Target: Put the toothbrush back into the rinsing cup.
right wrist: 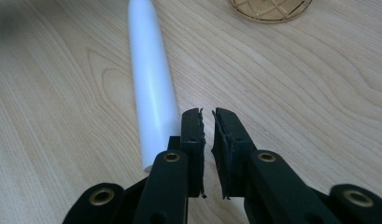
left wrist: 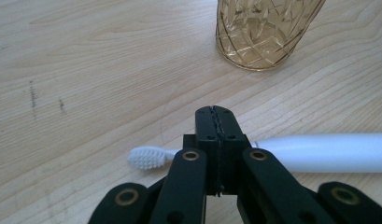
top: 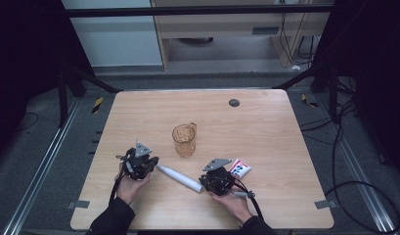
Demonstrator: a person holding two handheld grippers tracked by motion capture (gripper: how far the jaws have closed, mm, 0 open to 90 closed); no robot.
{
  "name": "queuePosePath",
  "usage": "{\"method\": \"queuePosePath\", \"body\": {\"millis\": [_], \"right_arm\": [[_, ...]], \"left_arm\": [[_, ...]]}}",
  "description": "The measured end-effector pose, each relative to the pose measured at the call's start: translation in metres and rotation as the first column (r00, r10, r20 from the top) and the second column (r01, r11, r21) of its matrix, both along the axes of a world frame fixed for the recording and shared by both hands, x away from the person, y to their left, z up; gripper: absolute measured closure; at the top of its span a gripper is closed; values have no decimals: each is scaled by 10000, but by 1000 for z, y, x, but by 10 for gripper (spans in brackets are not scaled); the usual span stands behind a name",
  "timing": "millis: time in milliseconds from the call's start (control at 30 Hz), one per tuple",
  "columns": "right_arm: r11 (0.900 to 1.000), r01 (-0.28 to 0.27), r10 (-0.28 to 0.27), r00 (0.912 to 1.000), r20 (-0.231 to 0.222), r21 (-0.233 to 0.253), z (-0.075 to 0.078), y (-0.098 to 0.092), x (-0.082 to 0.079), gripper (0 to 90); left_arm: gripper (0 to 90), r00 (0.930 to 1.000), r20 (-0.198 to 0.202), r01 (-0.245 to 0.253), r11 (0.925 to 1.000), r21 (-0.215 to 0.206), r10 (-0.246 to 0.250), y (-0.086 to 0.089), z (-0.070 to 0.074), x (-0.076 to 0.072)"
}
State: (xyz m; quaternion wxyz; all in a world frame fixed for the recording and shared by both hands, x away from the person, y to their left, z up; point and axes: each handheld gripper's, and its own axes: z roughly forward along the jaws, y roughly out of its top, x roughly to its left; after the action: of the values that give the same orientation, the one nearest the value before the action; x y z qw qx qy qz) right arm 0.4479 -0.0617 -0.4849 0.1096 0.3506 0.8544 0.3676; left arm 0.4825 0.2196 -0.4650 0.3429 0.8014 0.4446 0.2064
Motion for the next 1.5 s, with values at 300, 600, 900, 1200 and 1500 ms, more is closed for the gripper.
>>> {"method": "queuePosePath", "body": {"millis": [300, 600, 900, 1200, 1500], "right_arm": [[9999, -154, 154, 9998, -91, -7, 2, 3, -4, 815], [9999, -119, 119, 9999, -85, -34, 4, 3, -4, 808], [9992, -307, 306, 9995, 71, 247, 15, 8, -8, 762], [9983, -581, 581, 9983, -17, 61, 6, 23, -10, 585], [9975, -640, 633, 9977, -234, -297, -2, 29, -12, 597]], "left_arm": [[895, 9991, 218, -361, 9991, -235, 366, 21, 6, -8], [892, 9961, 235, -840, 9959, -325, 848, 44, 8, -14], [892, 9900, 218, -1383, 9894, -445, 1393, 66, 8, -18], [892, 9884, 103, -1511, 9879, -357, 1515, 71, 5, -17], [891, 9895, 7, -1444, 9892, -251, 1445, 71, 4, -16]]}}
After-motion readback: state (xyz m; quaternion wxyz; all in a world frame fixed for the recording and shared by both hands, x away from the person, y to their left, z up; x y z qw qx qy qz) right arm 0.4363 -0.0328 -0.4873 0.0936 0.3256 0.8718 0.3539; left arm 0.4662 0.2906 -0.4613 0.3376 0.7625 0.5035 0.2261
